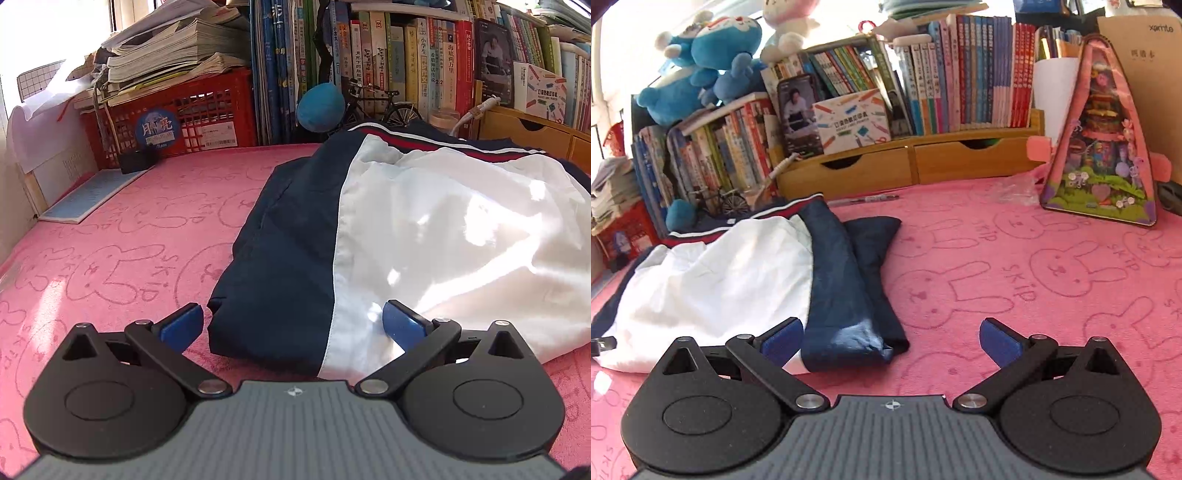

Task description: Fold clothes

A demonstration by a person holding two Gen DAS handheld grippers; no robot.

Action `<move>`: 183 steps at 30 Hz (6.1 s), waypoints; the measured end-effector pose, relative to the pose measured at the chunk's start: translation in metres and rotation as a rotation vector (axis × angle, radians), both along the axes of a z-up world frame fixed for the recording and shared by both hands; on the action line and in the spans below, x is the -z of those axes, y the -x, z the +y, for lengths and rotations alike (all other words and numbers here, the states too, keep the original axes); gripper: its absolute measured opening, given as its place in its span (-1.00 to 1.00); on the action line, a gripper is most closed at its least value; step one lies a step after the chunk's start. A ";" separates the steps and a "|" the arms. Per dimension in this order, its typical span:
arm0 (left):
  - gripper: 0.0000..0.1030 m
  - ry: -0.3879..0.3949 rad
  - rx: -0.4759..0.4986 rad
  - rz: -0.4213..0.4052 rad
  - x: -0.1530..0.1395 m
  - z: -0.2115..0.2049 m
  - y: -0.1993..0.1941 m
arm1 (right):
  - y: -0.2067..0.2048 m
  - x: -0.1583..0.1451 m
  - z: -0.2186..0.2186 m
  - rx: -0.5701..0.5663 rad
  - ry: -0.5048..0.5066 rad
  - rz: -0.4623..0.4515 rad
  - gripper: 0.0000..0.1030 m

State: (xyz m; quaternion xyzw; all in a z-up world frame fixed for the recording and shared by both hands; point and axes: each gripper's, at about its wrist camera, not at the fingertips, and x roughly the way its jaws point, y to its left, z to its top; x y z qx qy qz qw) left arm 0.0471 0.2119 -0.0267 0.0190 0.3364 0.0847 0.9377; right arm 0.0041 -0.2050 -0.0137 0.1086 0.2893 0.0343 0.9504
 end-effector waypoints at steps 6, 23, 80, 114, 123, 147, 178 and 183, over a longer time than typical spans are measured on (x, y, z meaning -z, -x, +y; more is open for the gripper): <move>1.00 -0.019 -0.003 -0.005 0.000 -0.003 0.001 | -0.031 -0.001 0.084 -0.198 -0.035 -0.002 0.99; 1.00 -0.030 -0.048 -0.017 -0.001 0.001 0.004 | -0.073 0.026 0.173 -0.282 0.182 0.033 0.98; 1.00 0.000 -0.093 0.011 -0.002 0.019 0.005 | -0.059 0.052 0.141 -0.247 0.193 0.054 1.00; 1.00 -0.078 -0.099 -0.011 -0.001 0.011 0.006 | -0.001 0.032 -0.015 0.146 0.150 0.129 1.00; 1.00 -0.057 -0.101 -0.009 -0.001 0.015 0.006 | 0.015 0.016 -0.011 -0.005 0.015 -0.028 0.99; 1.00 0.072 -0.129 0.004 0.002 0.031 0.007 | 0.014 0.019 -0.016 -0.032 -0.074 0.113 -0.86; 1.00 0.023 0.058 -0.163 -0.051 -0.056 0.051 | 0.034 0.022 -0.046 0.086 -0.395 0.111 0.28; 1.00 -0.046 0.143 -0.125 -0.037 -0.115 0.033 | 0.027 0.021 -0.019 0.038 -0.392 0.115 0.32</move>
